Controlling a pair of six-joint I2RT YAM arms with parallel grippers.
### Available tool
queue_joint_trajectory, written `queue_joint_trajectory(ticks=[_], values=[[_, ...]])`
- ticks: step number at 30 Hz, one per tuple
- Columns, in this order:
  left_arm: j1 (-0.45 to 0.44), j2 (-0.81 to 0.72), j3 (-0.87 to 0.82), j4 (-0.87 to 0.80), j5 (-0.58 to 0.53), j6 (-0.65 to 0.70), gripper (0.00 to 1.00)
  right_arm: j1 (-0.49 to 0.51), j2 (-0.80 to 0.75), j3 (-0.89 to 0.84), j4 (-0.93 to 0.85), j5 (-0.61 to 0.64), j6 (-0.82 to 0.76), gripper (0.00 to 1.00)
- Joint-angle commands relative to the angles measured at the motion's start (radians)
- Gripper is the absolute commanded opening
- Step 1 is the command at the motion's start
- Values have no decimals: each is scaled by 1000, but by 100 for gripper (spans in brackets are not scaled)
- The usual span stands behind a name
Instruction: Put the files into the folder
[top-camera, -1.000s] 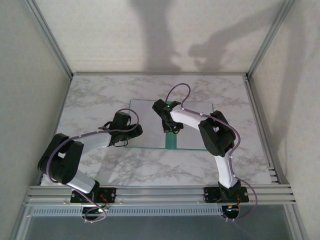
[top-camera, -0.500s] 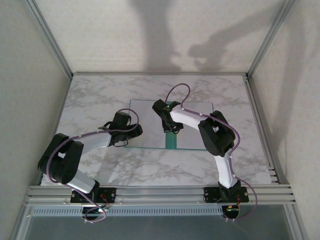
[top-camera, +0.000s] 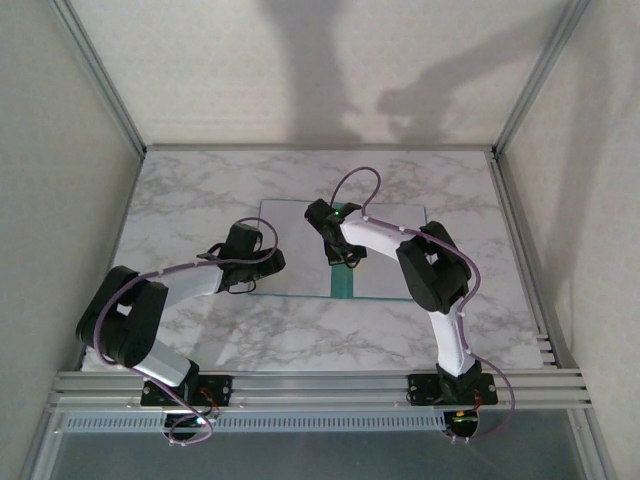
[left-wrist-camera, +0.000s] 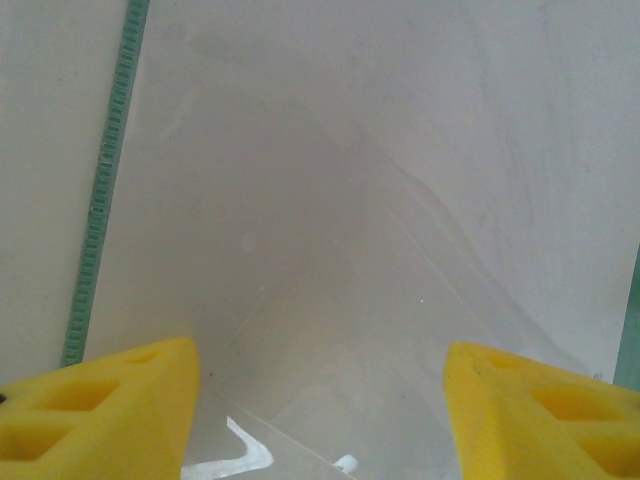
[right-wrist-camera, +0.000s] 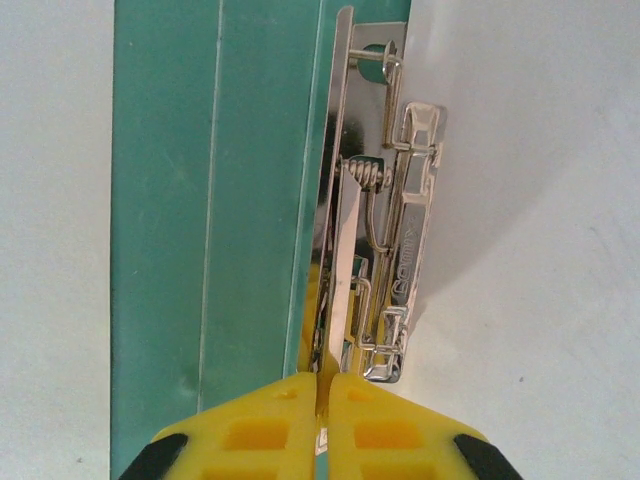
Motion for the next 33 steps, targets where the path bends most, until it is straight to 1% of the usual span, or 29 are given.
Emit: queue_joint_trajectory(ticks=[1,4,8,15,19,25,33], values=[[-6,7,3,-15,-17,6,65,-6,72,-60,-41,-6,-8,9],[-5,9,5,-19,-26,1,65,-6,67,-58,-44,-5,-9,7],[-5,7,5,-24,-36,-2,63,-6,71,-58,-47,-7,-8,0],[-2,10,5,-30,-43,-2,63,-6,56,-70,-47,7,-4,0],[6,17,3,-34,-39,0,63,-6,42,-75,-34,-6,-8,0],[10,27,-5,-35,-29,3,62,-6,34,-55,-59,-2,-11,0],[17,35,-15,-31,-16,4,59,-6,17,-72,-65,23,-12,0]])
